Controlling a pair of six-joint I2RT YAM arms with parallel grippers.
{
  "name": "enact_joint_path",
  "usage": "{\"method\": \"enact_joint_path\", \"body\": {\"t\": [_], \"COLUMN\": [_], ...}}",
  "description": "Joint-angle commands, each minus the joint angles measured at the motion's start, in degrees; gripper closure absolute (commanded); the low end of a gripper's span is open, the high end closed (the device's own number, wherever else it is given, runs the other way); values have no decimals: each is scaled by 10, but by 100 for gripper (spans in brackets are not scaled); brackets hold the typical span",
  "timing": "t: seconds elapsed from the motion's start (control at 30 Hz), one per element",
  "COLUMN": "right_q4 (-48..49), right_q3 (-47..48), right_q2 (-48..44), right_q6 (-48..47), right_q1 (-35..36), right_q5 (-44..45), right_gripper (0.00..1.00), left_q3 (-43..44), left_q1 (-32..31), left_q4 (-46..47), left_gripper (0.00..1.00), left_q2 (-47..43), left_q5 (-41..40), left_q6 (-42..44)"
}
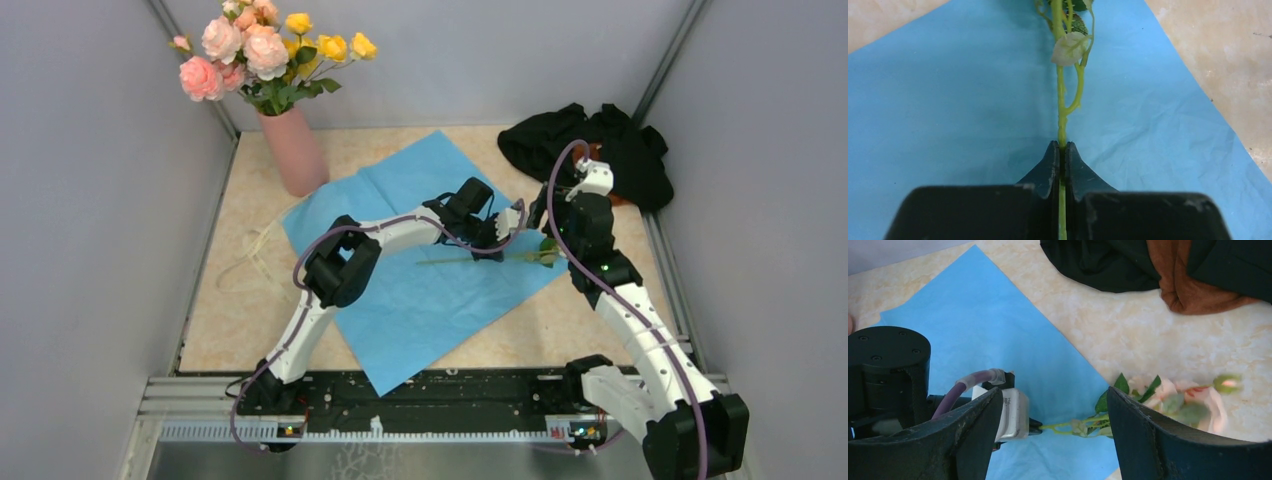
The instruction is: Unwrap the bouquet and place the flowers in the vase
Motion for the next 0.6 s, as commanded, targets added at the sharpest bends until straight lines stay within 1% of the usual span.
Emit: {"method": "enact_joint_path", "body": {"t": [0.0, 0.17, 0.27, 0.4, 0.47, 0.57], "right_q4": [21, 21, 23, 29, 25, 22], "right_q3": [-1, 1, -1, 1, 8, 14], "right_q2": [-8, -13, -39, -89, -105, -127], "right_q6": [-7, -6, -3, -10, -14, -13], "right_q1": [-6, -8, -9, -9, -9, -9], "right_q5": [-2, -1, 10, 31, 37, 37], "right_gripper": [25, 25, 25, 25, 25, 26], "left_q3": [0, -40, -65, -125, -136, -130], "left_q1": [-3, -3, -3, -1, -1, 1], "left_q4": [15, 80, 124, 235, 270, 299], "left_gripper": [100, 100, 100, 100, 100, 100], "left_q2": [-11, -64, -100, -167, -192, -214], "left_q5": [7, -13, -59, -133, -166, -217], "left_q6": [-1, -32, -44, -62, -68, -71]}}
